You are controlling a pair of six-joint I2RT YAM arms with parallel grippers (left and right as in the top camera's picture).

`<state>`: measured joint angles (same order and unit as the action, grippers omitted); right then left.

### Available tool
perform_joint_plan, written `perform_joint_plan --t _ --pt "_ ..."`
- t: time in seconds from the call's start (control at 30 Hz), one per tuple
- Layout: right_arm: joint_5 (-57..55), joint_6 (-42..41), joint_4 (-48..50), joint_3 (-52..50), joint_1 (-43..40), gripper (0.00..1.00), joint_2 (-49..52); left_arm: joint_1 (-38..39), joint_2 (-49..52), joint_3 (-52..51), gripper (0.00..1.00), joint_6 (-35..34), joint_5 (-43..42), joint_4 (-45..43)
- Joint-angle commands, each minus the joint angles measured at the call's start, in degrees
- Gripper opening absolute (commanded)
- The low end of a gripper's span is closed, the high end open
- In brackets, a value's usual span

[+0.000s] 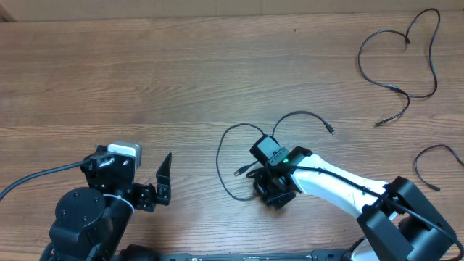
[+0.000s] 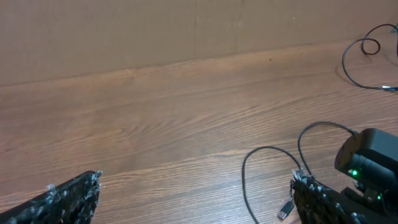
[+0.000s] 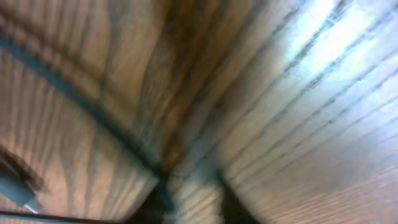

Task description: Untangle cables

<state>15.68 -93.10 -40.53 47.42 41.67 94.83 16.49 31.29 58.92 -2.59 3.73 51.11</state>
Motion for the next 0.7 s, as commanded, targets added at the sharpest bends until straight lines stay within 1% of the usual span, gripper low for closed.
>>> perform_joint_plan --t 0.0,0.07,0.13,0.17,0.2,0.23,0.3,0.37,0.4,0.47,0.57,0.67 --pt "1.4 0.6 0.6 -0.3 -0.3 0.04 0.5 -0.2 -0.1 0.1 1.0 0.9 0.7 -0.1" --pt "1.6 2.9 1.9 -0.2 -0.3 0.04 0.4 -0.2 -0.1 0.1 1.0 0.9 0.7 -0.1" --pt "1.6 7.0 2.2 1.0 -1.1 0.04 0.4 -0.2 -0.1 0.1 1.0 1.2 0.7 -0.1" --pt "1.3 9.5 2.2 1.7 -1.8 0.04 0.4 -0.2 -0.1 0.1 1.0 1.3 0.7 -0.1" --pt "-0.5 14.7 1.5 3.1 -3.5 0.04 0.3 -0.2 -0.1 0.1 1.0 1.3 0.7 -0.1" --pt "-1.2 16.0 0.5 3.8 -4.3 0.04 0.3 -0.2 -0.1 0.1 1.0 1.3 0.7 -0.1" --pt "-4.6 17.1 -6.1 5.9 -7.4 0.04 0.2 -0.2 -0.1 0.1 1.0 1.3 0.7 -0.1" --pt "-10.1 17.1 -15.6 7.7 -11.2 0.04 0.2 -0.2 -0.1 0.1 1.0 1.3 0.7 -0.1" --pt "-15.3 17.1 -23.2 8.4 -14.5 0.04 0.1 -0.2 -0.1 0.1 1.0 1.3 0.7 -0.2" --pt "-21.1 17.1 -31.4 8.4 -19.3 0.04 -0.8 -0.2 -0.1 0.1 1.0 1.3 0.7 -0.6" --pt "-24.2 17.1 -34.4 8.4 -22.1 0.04 -2.4 -0.2 -0.1 0.1 1.0 1.3 0.7 -1.0" --pt "-26.6 17.1 -35.5 8.4 -23.5 0.04 -5.3 -0.2 -0.1 0.1 1.0 1.3 0.7 -1.0"
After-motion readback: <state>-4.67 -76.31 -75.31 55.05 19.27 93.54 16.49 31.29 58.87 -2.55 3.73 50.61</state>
